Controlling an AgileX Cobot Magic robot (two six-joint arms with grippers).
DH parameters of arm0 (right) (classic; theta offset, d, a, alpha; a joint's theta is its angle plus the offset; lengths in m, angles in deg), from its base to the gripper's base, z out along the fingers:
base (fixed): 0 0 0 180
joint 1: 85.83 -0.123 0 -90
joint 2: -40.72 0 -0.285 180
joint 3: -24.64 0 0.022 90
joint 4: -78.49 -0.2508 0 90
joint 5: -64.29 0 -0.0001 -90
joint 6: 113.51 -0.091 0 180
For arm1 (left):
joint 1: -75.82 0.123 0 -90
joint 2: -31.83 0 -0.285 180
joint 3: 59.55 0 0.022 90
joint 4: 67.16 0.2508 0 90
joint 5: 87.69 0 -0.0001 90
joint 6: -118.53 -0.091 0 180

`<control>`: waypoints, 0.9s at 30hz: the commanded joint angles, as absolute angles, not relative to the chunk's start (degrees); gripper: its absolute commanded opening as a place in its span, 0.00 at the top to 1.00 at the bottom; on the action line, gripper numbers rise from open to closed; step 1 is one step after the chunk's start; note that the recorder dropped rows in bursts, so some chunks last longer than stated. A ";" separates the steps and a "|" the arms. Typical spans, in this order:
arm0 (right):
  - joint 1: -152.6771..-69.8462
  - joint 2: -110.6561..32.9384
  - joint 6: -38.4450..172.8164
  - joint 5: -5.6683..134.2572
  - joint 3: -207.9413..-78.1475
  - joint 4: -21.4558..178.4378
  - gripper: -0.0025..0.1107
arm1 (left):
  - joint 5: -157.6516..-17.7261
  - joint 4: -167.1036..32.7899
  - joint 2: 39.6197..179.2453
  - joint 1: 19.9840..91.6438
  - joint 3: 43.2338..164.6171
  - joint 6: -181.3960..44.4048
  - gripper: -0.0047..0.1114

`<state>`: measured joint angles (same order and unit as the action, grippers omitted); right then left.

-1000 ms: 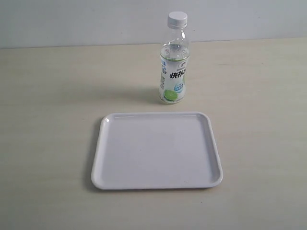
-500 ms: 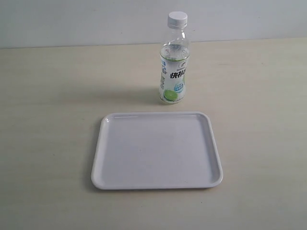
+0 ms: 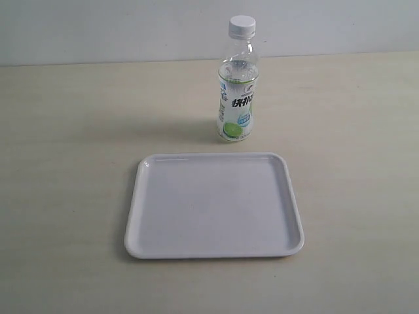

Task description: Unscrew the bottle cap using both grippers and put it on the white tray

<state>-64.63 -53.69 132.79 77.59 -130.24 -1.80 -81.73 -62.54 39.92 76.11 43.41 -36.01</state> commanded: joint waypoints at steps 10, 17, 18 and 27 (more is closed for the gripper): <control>-57.38 -55.20 99.47 41.59 -146.16 23.72 0.98 | -81.81 -62.89 39.62 75.77 43.23 -36.26 0.96; -57.41 -57.70 114.99 18.03 -150.60 16.48 0.98 | -81.81 -62.89 39.62 75.77 43.23 -36.26 0.96; -57.41 -58.29 114.87 14.34 -150.88 17.35 0.98 | -81.81 -62.89 39.62 75.77 43.23 -36.26 0.96; -58.53 -62.94 98.98 9.91 -150.24 50.59 0.98 | -81.81 -62.89 39.62 75.77 43.23 -36.26 0.96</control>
